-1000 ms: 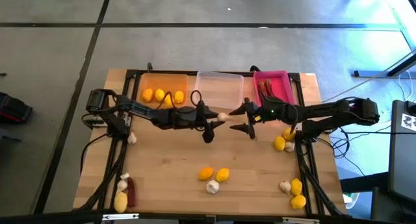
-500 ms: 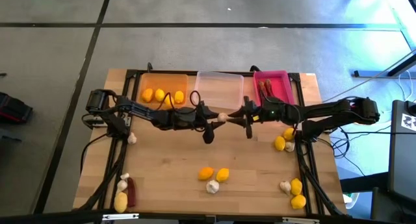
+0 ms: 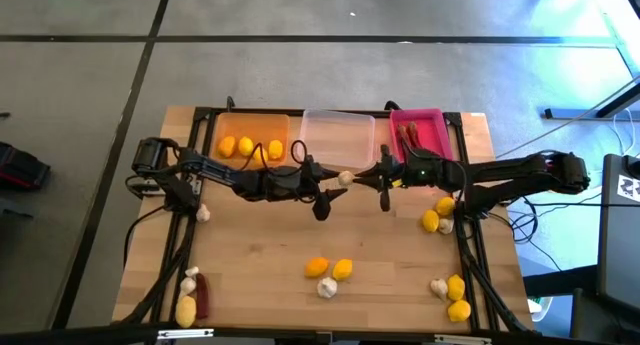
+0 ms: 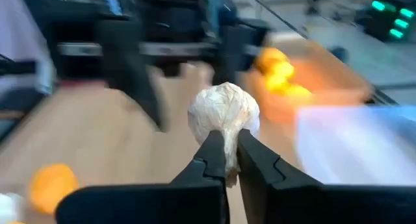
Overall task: Sort produce into baskets
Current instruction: Put the white garlic into the transparent bin
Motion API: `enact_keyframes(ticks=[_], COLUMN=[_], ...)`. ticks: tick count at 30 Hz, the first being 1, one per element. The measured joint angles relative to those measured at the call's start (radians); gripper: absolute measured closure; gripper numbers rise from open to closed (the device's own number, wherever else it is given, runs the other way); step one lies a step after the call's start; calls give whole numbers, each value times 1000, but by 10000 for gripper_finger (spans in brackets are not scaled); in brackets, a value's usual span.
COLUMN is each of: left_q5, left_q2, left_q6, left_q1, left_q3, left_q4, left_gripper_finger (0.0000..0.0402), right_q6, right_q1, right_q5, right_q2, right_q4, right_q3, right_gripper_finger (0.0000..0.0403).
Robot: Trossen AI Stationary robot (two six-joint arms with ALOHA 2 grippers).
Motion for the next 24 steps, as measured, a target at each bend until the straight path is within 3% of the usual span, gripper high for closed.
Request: enact_keyframes(ticks=[4, 9, 11, 14, 24], left_q5=[9, 8, 8, 8, 4], left_q2=[0, 0, 0, 0, 0], left_q6=[-26, -88, -107, -111, -107], left_q1=[-12, -16, -19, -24, -28], left_q3=[0, 0, 0, 0, 0], left_q4=[-112, -239, -263, -279, -295], left_gripper_finger=[144, 144, 144, 144, 144], right_q6=[-65, -132, -151, -159, -162], right_q1=[-31, -87, -121, -173, -345], right_q5=[156, 427, 473, 453, 218], right_q2=[-67, -105, -109, -109, -36], right_q4=[-271, -590, -663, -693, -588], right_q3=[69, 170, 195, 210, 210], right_gripper_finger=[387, 380, 380, 380, 380])
